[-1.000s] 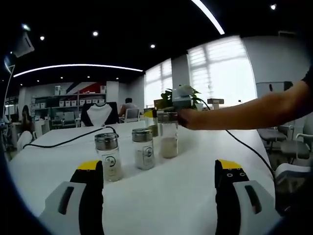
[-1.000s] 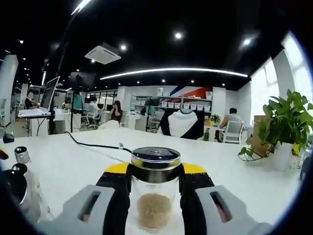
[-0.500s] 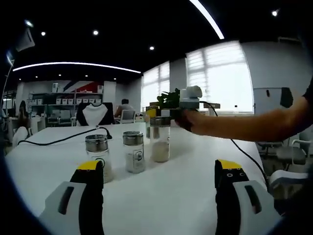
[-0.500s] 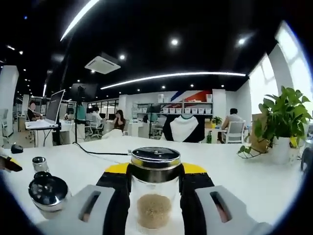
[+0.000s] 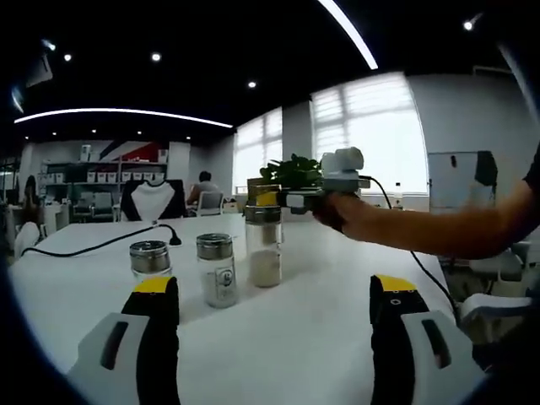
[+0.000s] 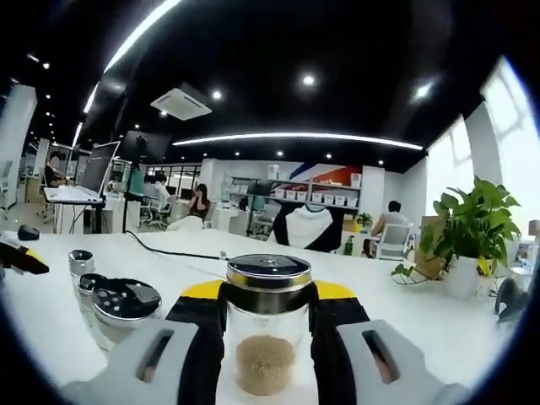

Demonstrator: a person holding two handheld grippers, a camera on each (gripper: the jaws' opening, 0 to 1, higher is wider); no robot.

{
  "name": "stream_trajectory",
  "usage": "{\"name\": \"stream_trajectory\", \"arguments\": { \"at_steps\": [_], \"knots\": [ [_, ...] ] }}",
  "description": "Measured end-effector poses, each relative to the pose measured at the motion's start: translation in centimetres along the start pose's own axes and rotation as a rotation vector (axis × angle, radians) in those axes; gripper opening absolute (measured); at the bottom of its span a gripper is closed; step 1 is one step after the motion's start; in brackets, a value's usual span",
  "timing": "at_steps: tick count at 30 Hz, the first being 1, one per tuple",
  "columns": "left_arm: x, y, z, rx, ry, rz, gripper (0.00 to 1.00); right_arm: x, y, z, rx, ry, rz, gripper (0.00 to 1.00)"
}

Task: Rotate the seasoning bottle until the label or dispensing opening points toward the visible target arrow and the bottle remains upright within the marked orientation range

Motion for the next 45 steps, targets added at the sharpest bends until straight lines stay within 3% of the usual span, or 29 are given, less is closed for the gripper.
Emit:
{"name": "stream_trajectory", "arguments": {
  "at_steps": [10,15,31,34,45],
  "knots": [
    [0.2,0.2,0.1,-0.011,-0.029,0.014,0.99,-0.7,1.9,0.0,0.009,-0.042,0.015,0.35],
    [-0.1,0.4,0.4,-0.014,-0.003,0.01,0.99,-0.6,3.0,0.1,0.004,-0.096,0.021,0.35],
    [0.9,0.0,0.6,-0.018,-0.006,0.043,0.95,-1.9,6.7,-1.1,0.019,-0.048,0.008,0.35],
    [1.2,0.1,0.3,0.012,-0.007,0.059,0.9,-2.5,7.4,-1.1,0.024,-0.061,-0.006,0.35],
    [2.4,0.0,0.7,-0.008,-0.038,0.108,0.88,-7.7,9.5,-1.9,0.049,-0.073,-0.132,0.35]
  ]
}}
Point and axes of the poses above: the point that each gripper's makers call its tool centre point, and the gripper's own axes: y roughly backward along the fingers, x roughly to its right, z roughly out of its underside, the point moved 3 cm from there along y, roughly backward along the fingers, and after that the axes turned 5 degrees about -z, right-handed, at the moved point
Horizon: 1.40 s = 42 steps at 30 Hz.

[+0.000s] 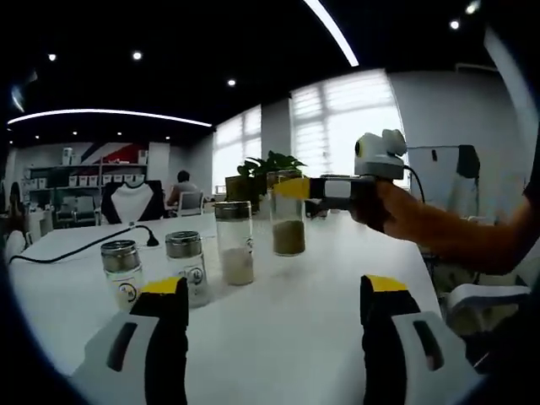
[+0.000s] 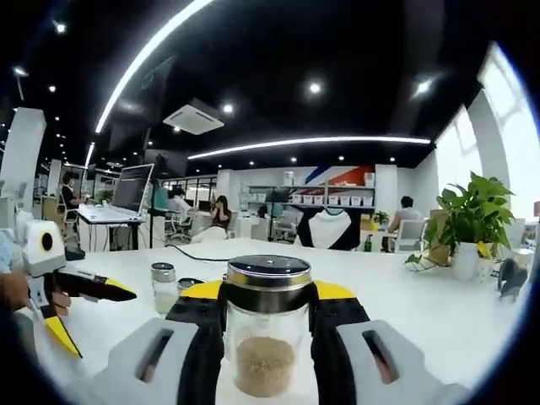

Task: Rotate the seasoning bottle until the label or dispensing opening points toward the visible target arrow and the bottle remains upright within the marked orientation range

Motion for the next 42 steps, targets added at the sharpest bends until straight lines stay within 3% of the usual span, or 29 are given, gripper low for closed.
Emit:
{"name": "stream_trajectory", "arguments": {
  "at_steps": [7,12,17,21,23,28,34,38,42],
  "knots": [
    [-0.2,0.3,0.3,-0.015,0.008,-0.015,0.87,-3.9,0.6,0.2,0.002,-0.028,-0.098,0.36],
    [0.0,0.5,-0.5,0.001,0.009,-0.008,0.83,-5.6,1.0,-0.2,-0.005,-0.063,-0.109,0.35],
    [0.6,0.9,-2.0,0.059,-0.011,0.023,0.74,-7.3,1.1,-0.7,0.012,-0.082,-0.115,0.35],
    [0.6,1.2,-2.4,0.1,-0.008,0.011,0.66,-8.8,1.2,-1.0,0.039,-0.086,-0.128,0.35],
    [1.0,1.2,-2.2,0.082,0.012,0.043,0.67,-9.4,1.2,-0.9,0.051,-0.1,-0.134,0.35],
    [1.4,1.0,-1.2,0.043,-0.054,0.062,0.67,-11.3,1.0,-0.9,0.065,-0.093,-0.169,0.35],
    [1.5,1.4,-1.6,0.073,-0.138,0.069,0.6,-13.3,0.8,-1.6,0.104,-0.097,-0.212,0.35],
    [2.1,2.1,-2.6,0.134,-0.055,0.156,0.49,-14.3,0.9,-1.6,0.107,-0.099,-0.247,0.35],
    [2.5,2.4,-2.6,0.138,-0.035,0.199,0.43,-14.9,1.0,-1.5,0.101,-0.11,-0.289,0.35]
  ]
}}
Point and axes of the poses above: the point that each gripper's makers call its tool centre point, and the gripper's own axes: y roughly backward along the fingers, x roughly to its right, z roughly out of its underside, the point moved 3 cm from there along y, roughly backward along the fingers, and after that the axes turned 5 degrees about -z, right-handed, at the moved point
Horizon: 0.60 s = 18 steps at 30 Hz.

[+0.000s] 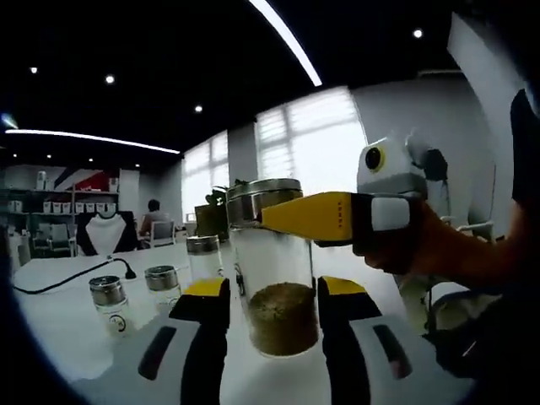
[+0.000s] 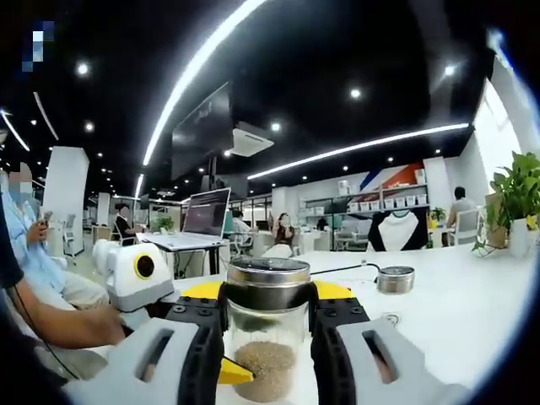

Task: Rotate the seasoning bottle until the label or dispensing opening points toward the visible target arrow and the bottle remains upright within the marked orientation range

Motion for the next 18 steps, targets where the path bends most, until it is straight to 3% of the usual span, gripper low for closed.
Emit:
{"name": "stream_trajectory", "arguments": {
  "at_steps": [4,15,18],
  "knots": [
    [0.7,-0.2,1.1,-0.054,-0.051,0.04,0.44,-0.5,0.1,-0.1,0.014,-0.003,-0.031,0.35],
    [1.8,0.1,0.8,-0.021,0.021,0.127,0.46,-2.1,0.8,-0.4,0.062,0.012,-0.145,0.35],
    [1.7,0.1,0.9,-0.035,0.024,0.114,0.45,-2.2,0.8,-0.2,0.066,0.006,-0.151,0.35]
  ]
}}
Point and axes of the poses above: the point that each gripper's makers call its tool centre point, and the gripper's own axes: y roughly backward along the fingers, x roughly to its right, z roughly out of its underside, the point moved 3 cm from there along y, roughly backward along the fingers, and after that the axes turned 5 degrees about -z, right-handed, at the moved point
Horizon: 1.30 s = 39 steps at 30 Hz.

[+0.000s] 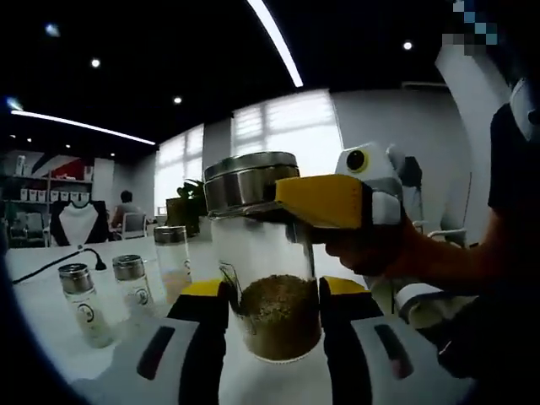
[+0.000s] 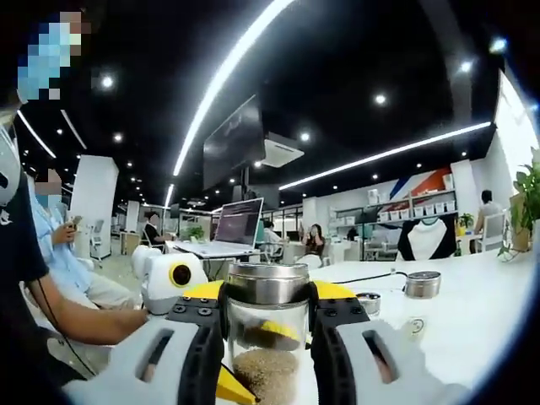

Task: Rotate the seasoning bottle until the label or dispensing opening points toward the visible target arrow and the bottle remains upright within the marked orientation range

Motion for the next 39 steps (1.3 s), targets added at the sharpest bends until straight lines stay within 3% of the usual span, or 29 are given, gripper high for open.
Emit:
{"name": "stream_trajectory", "arguments": {
  "at_steps": [2,7,9,12,16,21,25,28,34,39],
  "knots": [
    [-0.6,0.1,0.1,-0.028,-0.08,-0.053,0.45,0.1,0.0,0.1,-0.002,0.002,0.005,0.36],
    [-1.0,0.2,0.0,-0.039,-0.1,-0.141,0.44,0.1,-0.7,0.2,-0.005,0.031,0.048,0.36],
    [-1.3,0.3,0.0,-0.041,-0.096,-0.172,0.43,-0.1,-1.0,0.2,-0.012,0.044,0.057,0.36],
    [-1.1,0.6,0.3,-0.079,-0.01,-0.182,0.43,-0.3,-1.4,0.7,-0.034,0.057,0.075,0.36],
    [-1.8,0.9,0.8,-0.118,-0.065,-0.249,0.42,-0.2,-1.8,1.4,-0.078,0.078,0.098,0.36],
    [-2.0,1.0,0.8,-0.118,-0.058,-0.294,0.42,0.3,-2.1,1.8,-0.06,0.045,0.168,0.37],
    [-2.3,1.1,1.0,-0.142,-0.128,-0.36,0.42,0.5,-2.3,2.2,-0.077,0.044,0.205,0.37],
    [-2.5,1.0,1.4,-0.173,-0.108,-0.405,0.42,0.7,-2.5,2.8,-0.114,0.052,0.245,0.38],
    [-2.3,0.8,1.4,-0.18,-0.111,-0.44,0.42,1.4,-2.4,3.1,-0.119,0.032,0.322,0.39],
    [-2.4,0.8,1.3,-0.177,-0.17,-0.46,0.42,1.4,-2.3,3.0,-0.121,0.029,0.337,0.39]
  ]
}}
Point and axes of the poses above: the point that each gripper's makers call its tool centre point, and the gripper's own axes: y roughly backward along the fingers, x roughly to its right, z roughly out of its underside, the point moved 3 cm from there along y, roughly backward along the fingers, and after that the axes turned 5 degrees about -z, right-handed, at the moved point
